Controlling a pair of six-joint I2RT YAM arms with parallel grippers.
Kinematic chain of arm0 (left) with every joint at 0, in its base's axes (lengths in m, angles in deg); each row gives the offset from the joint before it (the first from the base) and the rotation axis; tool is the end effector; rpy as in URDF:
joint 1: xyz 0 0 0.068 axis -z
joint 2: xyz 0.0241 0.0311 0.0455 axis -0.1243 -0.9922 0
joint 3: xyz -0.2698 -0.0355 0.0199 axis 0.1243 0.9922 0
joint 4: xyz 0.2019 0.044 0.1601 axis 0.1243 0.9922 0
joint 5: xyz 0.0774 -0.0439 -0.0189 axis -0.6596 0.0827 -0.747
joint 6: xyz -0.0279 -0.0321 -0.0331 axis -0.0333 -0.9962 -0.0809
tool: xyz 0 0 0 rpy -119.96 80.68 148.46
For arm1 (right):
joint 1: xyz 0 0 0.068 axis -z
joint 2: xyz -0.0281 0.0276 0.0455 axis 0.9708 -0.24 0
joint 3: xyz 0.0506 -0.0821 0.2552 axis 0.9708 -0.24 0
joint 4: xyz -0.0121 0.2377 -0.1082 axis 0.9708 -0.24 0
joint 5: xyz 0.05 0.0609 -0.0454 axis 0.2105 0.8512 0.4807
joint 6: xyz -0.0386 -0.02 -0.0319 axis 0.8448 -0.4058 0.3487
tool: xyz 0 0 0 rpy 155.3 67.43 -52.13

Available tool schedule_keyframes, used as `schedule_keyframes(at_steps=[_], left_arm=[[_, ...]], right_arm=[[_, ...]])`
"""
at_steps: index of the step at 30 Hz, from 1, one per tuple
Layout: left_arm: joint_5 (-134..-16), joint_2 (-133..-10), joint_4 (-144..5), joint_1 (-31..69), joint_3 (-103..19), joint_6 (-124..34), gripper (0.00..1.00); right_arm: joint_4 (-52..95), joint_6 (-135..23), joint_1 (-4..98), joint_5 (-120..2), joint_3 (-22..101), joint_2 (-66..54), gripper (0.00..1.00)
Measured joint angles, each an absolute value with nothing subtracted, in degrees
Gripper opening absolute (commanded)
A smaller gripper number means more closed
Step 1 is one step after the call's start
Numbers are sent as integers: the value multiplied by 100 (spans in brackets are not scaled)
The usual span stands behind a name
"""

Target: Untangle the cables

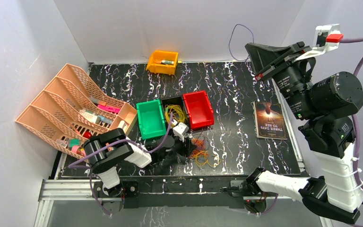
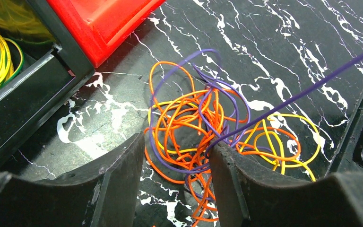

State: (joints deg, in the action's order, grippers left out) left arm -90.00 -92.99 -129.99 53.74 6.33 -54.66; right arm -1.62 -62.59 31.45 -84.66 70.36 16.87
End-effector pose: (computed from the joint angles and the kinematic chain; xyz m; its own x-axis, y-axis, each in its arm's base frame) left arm 0.1436 -0.2490 0.1364 -0.3803 -0.0581 -0.9230 0.7200 0.6078 -0.3349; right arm 0.0780 0.0614 0.6050 0.1778 0.4833 -0.8572 -0.5219 0.7848 0.3342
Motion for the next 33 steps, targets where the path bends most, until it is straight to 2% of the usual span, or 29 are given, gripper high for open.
schedule_keyframes(at_steps=[33], left_arm=[[-8984, -9384, -12931, 5376, 705, -5506, 50]], right_arm=[[1510, -5212, 3145, -8748, 8419, 1337, 0]])
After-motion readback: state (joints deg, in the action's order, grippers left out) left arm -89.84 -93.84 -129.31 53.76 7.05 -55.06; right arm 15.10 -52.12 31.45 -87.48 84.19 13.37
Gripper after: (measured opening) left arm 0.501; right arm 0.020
